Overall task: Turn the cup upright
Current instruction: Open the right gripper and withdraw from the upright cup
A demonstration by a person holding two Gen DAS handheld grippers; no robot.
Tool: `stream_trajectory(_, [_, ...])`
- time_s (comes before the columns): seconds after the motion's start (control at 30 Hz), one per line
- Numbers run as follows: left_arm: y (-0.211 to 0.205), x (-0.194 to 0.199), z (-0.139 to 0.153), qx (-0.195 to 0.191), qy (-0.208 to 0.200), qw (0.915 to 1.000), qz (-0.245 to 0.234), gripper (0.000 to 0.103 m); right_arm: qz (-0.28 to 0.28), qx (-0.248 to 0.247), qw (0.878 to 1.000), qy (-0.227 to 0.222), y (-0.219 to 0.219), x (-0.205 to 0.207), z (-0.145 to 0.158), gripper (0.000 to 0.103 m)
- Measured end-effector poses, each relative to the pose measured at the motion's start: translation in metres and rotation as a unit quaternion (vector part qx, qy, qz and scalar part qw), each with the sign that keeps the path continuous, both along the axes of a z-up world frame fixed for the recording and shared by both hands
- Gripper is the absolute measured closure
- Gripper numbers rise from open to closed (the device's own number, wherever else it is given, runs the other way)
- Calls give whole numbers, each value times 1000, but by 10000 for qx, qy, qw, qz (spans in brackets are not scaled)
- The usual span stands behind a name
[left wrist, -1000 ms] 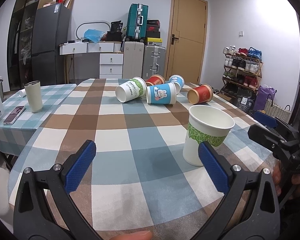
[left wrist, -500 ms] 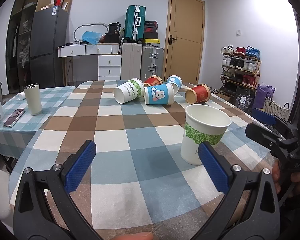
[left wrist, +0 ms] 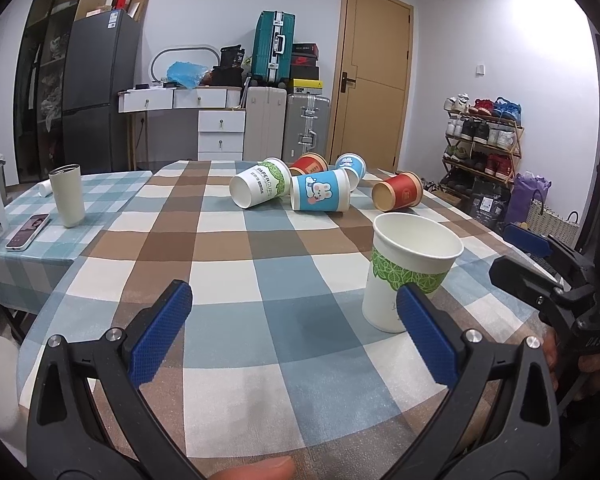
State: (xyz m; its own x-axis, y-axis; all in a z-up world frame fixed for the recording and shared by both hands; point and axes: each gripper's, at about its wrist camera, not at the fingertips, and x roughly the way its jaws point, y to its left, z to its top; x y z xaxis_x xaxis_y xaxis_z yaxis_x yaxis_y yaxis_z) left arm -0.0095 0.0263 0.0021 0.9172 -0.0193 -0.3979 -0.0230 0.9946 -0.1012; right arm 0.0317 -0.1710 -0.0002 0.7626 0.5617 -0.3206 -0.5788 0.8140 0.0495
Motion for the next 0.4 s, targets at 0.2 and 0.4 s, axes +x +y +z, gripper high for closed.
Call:
stream_trajectory(0.2, [-4, -1, 1, 108, -45, 9999, -10, 1, 2, -9, 10000, 6, 0, 0, -1, 0])
stream_trajectory(0.4, [-4, -1, 2, 110, -57, 9999, -16, 1, 9, -11, 10000, 14, 0, 1, -1, 0])
